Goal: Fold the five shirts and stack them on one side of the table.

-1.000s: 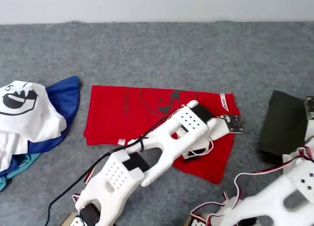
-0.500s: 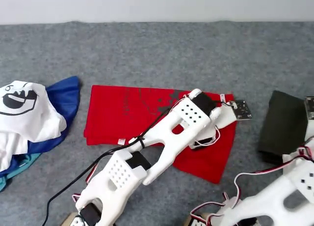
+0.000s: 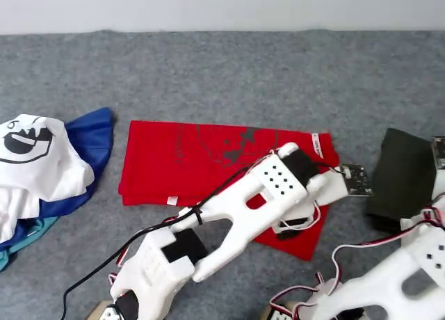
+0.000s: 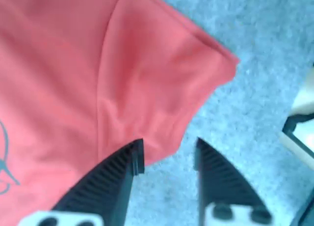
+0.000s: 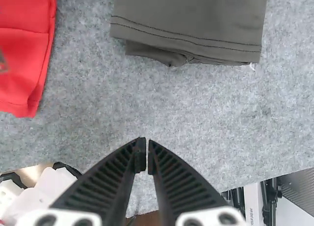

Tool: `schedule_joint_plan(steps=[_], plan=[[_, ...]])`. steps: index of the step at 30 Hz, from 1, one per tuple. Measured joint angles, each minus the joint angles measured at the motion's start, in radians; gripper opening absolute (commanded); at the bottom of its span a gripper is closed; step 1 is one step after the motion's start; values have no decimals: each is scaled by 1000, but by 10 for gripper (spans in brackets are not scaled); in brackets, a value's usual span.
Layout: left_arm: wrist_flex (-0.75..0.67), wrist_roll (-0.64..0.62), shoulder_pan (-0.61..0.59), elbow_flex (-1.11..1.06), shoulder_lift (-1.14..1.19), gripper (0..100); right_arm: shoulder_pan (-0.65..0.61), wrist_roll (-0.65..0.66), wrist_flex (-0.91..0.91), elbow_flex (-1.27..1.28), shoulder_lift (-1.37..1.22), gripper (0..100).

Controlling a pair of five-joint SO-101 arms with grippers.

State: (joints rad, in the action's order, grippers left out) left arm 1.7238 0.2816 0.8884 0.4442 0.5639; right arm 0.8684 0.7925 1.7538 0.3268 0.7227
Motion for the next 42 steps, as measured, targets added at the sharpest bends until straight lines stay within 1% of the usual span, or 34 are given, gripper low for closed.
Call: schedule_joint_plan(steps=[9,15,19,24,29,36,42], plan=[[0,0,35,-55,0,217,0,0,0,0,0,9],[-3,-5,34,-55,81,216,0,0,0,0,0,9],[-51,-3,21,-55,120,216,0,0,0,0,0,9],[-66,-3,11,-55,173,213,0,0,0,0,0,9],[-89,-3,12,-52,209,152,0,0,0,0,0,9],[-89,-3,15,6,249,17,0,0,0,0,0,9],[-87,-3,17,69,279,16,0,0,0,0,0,9]])
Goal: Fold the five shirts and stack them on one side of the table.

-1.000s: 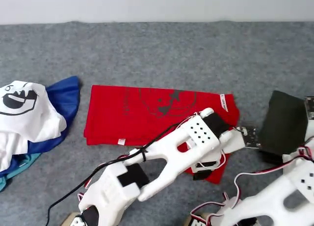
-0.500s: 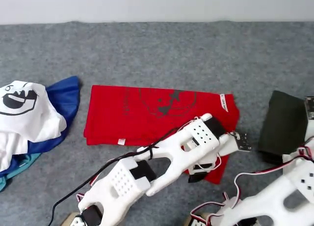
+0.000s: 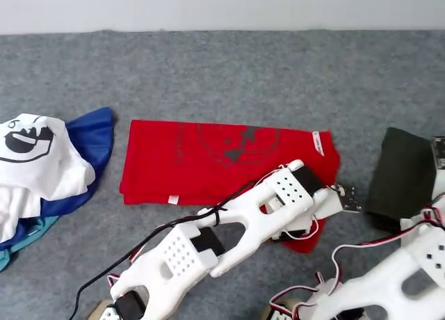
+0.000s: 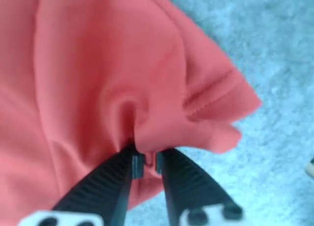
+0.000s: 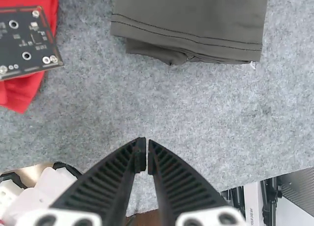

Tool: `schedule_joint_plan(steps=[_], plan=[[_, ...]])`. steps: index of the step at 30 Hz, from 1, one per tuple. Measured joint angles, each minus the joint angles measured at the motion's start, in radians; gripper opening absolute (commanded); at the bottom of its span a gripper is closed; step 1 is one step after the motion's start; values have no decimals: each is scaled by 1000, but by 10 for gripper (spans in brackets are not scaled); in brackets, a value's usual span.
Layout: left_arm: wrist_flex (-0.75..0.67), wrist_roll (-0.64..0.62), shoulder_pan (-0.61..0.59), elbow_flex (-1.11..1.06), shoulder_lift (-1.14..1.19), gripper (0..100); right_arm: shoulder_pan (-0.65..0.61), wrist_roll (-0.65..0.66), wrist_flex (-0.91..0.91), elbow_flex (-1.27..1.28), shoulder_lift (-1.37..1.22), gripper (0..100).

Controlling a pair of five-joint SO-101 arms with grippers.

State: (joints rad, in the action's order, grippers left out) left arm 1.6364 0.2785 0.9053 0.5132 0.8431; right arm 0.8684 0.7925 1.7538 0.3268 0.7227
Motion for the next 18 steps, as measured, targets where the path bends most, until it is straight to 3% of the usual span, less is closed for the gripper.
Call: schedule_joint_plan(steps=[7,18], plan=[[84,0,-11,181,20,16,0,0,0,0,0,9],[87,0,-147,354,20,17,0,0,0,0,0,9]])
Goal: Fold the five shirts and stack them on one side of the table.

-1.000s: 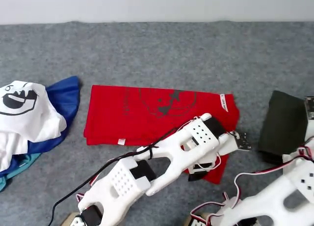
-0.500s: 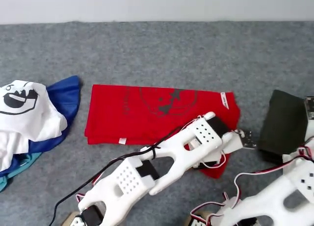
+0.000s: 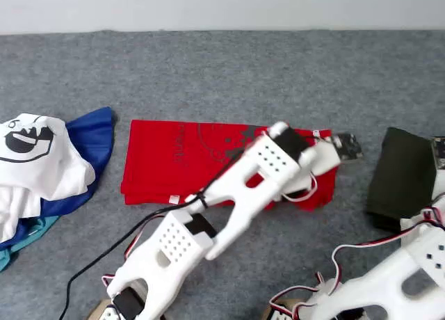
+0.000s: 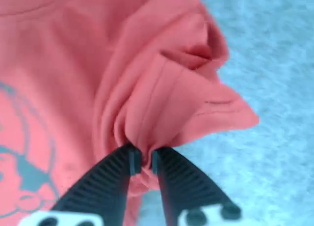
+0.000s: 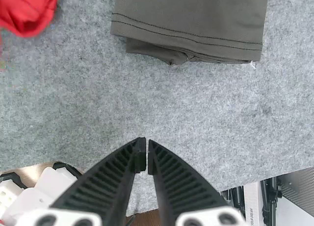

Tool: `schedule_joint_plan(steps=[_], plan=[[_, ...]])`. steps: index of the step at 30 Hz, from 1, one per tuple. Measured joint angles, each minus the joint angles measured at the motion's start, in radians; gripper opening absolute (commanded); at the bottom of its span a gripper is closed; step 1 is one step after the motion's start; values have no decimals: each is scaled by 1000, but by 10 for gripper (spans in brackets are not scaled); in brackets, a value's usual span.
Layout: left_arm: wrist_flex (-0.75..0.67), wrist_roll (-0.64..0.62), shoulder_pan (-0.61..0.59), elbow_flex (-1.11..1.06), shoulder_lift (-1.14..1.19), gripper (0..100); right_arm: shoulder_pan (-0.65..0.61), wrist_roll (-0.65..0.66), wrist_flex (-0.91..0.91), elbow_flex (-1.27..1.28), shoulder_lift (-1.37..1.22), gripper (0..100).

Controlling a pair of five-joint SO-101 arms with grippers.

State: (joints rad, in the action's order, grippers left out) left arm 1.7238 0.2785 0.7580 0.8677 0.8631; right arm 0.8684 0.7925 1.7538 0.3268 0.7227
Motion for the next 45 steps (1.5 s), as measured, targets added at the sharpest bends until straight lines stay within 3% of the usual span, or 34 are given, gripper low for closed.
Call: schedule_joint_plan(steps=[4,12,26,45], plan=[[2,5,-44,52,6,22,0,0,0,0,0,9],[3,5,-63,71,6,157,0,0,0,0,0,9],[-110,0,-212,91,123,160,0,0,0,0,0,9],[3,5,-252,454,187,160,0,0,0,0,0,9]])
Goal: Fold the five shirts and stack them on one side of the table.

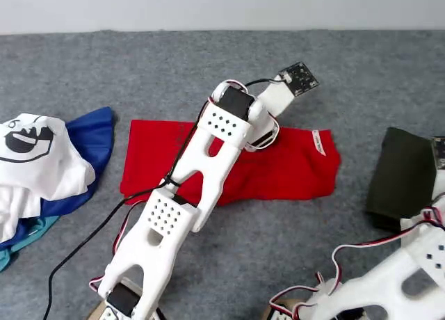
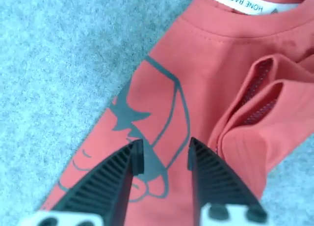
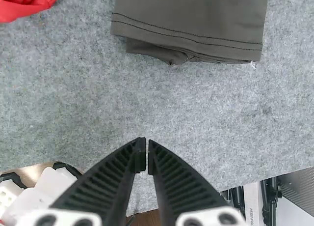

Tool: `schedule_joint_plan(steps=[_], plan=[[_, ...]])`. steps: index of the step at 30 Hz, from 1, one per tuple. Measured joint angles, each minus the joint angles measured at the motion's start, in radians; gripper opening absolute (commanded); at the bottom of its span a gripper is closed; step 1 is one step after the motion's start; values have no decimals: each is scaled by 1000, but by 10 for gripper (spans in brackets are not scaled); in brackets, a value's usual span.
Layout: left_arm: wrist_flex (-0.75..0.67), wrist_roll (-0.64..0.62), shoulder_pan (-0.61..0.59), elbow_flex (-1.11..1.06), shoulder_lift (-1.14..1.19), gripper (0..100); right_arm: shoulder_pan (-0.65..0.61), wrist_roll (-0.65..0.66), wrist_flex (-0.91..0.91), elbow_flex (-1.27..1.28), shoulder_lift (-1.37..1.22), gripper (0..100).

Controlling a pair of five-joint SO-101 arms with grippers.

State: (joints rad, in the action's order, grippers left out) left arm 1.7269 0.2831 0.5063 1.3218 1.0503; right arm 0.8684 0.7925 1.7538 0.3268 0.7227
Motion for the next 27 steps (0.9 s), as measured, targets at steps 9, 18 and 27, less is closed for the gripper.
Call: schedule_joint_plan(steps=[9,18,27], plan=[[2,2,37,-15,0,156,0,0,0,0,0,9],[-55,-57,69,-20,0,156,0,0,0,0,0,9],[-95,-66,129,-20,20,155,0,0,0,0,0,9]])
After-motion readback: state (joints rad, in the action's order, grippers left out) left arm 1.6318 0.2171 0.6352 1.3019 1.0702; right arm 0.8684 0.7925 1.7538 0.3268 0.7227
